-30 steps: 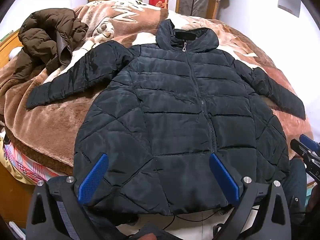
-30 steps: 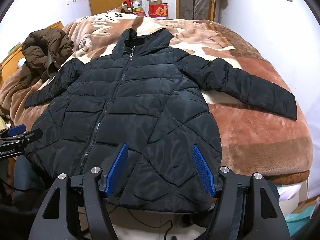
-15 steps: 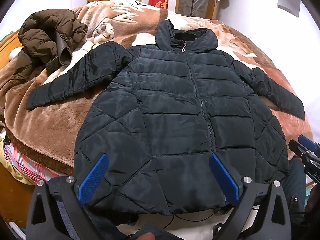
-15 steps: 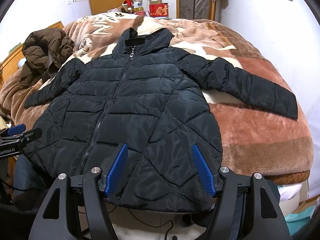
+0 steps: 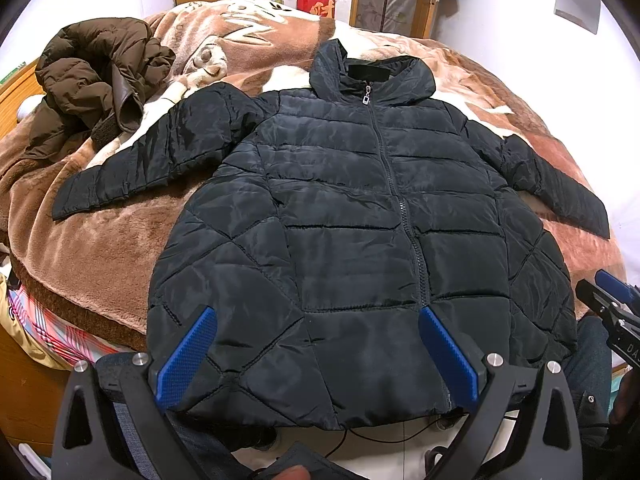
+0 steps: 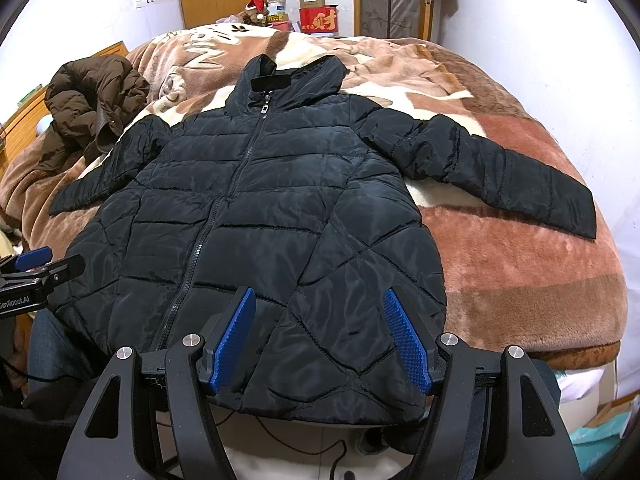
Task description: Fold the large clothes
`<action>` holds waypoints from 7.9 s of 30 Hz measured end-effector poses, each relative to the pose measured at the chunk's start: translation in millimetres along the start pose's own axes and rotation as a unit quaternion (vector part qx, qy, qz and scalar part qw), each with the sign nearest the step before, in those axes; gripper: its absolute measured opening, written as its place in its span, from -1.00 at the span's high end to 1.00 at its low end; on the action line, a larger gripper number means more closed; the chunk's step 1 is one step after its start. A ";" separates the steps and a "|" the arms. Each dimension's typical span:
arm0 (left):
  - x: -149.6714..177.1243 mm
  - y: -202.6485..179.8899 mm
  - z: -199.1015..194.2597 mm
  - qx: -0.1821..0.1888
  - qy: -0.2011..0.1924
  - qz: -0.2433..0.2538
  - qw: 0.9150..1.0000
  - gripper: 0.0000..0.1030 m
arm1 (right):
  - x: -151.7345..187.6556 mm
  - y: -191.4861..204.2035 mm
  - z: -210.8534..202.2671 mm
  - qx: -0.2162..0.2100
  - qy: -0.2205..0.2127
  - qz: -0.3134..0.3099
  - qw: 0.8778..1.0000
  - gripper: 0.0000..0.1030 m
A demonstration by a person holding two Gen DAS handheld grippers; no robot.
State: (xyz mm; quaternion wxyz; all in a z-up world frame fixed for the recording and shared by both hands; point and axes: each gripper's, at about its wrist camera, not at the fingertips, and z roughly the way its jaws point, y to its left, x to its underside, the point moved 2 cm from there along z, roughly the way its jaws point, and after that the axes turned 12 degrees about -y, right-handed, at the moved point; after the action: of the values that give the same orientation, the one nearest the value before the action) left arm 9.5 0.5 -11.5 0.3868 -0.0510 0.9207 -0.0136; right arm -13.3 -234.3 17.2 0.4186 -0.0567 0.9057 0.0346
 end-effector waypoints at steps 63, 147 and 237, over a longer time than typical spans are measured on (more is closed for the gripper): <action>-4.1 8.0 22.6 0.002 0.009 -0.014 1.000 -0.98 | -10.0 12.1 23.8 -0.030 -0.005 -0.003 1.000 -0.31; -194.0 -43.4 162.2 0.189 -0.072 -0.029 0.979 0.74 | -60.7 -64.8 147.8 0.002 0.025 0.058 0.998 -0.42; -79.9 46.5 49.5 0.075 -0.048 -0.039 0.995 -0.12 | -69.3 -40.0 78.6 -0.017 -0.022 0.069 0.997 0.25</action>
State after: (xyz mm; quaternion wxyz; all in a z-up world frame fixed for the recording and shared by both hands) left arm 96.5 55.9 7.6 0.4327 -0.0581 0.8946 -0.0952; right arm 95.8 -260.1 18.6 0.4344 -0.0002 0.8971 0.0805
